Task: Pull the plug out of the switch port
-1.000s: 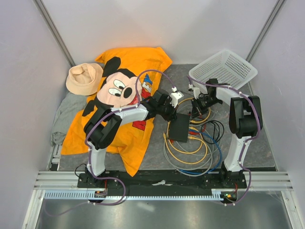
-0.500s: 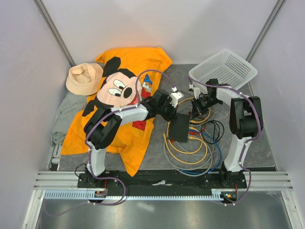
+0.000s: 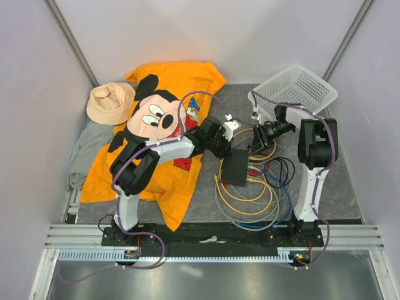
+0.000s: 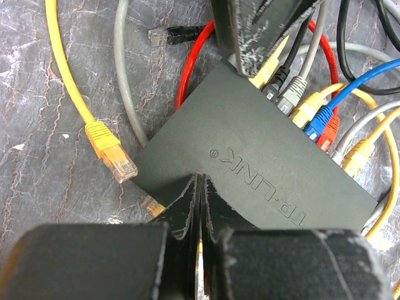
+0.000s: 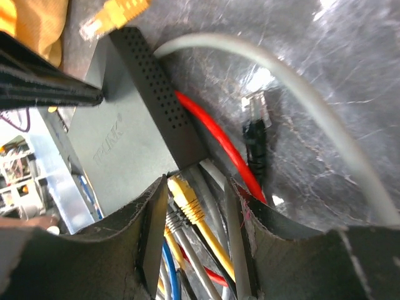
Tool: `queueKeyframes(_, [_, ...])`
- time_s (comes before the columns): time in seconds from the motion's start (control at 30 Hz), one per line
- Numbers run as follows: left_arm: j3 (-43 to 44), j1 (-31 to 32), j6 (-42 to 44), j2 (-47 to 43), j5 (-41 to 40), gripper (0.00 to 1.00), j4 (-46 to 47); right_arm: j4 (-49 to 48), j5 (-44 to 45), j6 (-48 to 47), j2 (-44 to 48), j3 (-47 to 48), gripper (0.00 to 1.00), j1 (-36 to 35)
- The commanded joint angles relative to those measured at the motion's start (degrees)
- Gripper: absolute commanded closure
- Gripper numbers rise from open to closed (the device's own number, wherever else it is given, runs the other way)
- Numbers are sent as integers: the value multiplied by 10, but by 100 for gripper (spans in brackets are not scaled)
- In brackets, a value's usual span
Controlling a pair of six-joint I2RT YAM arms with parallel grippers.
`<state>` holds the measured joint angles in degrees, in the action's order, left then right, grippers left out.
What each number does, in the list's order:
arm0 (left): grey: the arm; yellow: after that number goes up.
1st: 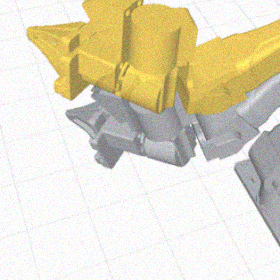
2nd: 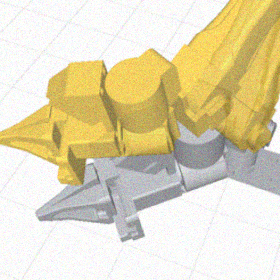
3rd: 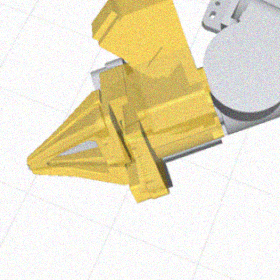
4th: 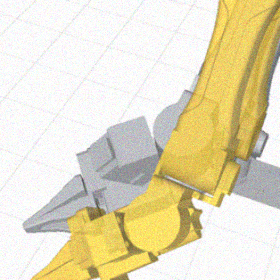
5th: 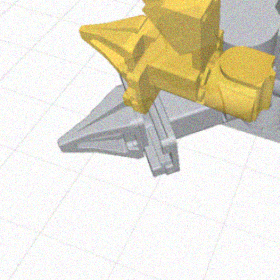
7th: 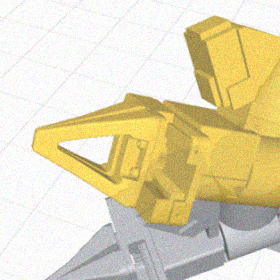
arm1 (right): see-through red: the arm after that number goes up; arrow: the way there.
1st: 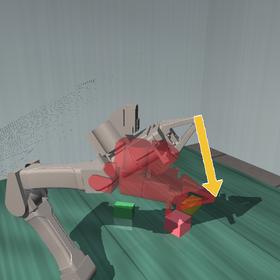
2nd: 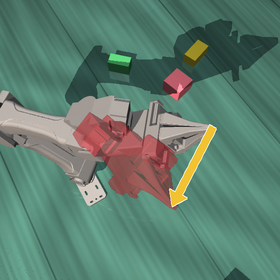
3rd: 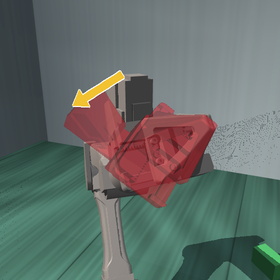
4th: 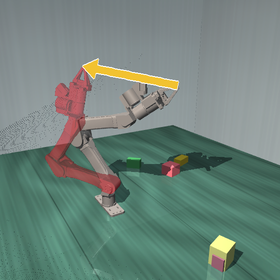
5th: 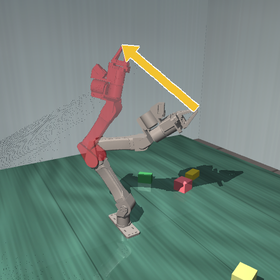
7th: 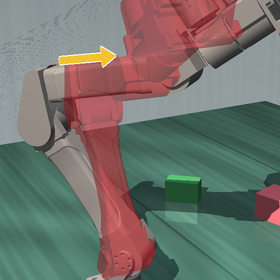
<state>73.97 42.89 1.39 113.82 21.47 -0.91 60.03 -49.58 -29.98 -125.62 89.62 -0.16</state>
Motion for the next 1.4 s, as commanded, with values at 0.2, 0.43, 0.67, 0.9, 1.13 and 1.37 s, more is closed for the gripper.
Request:
queueKeyframes(0.2, [-11, 2, 27, 24, -11, 97, -71, 73, -35, -84, -16, -11, 54, -1])
queueKeyframes(0.43, [-10, 1, 27, 24, -12, 97, -73, 72, -47, -84, -29, -6, 55, -3])
queueKeyframes(0.67, [-8, 2, 26, 25, -12, 97, -73, 69, -50, -84, -31, -10, 65, -15])
queueKeyframes(0.9, [-7, 2, 27, 28, -12, 97, -74, 31, -42, -54, -25, -23, 64, -20])
queueKeyframes(1.13, [-5, 1, 27, 29, -12, 97, -73, -2, -5, -37, -5, -40, 84, -24])
queueKeyframes(1.37, [-4, 1, 27, 31, -12, 97, -74, -10, 42, -50, 20, -44, 97, -24])
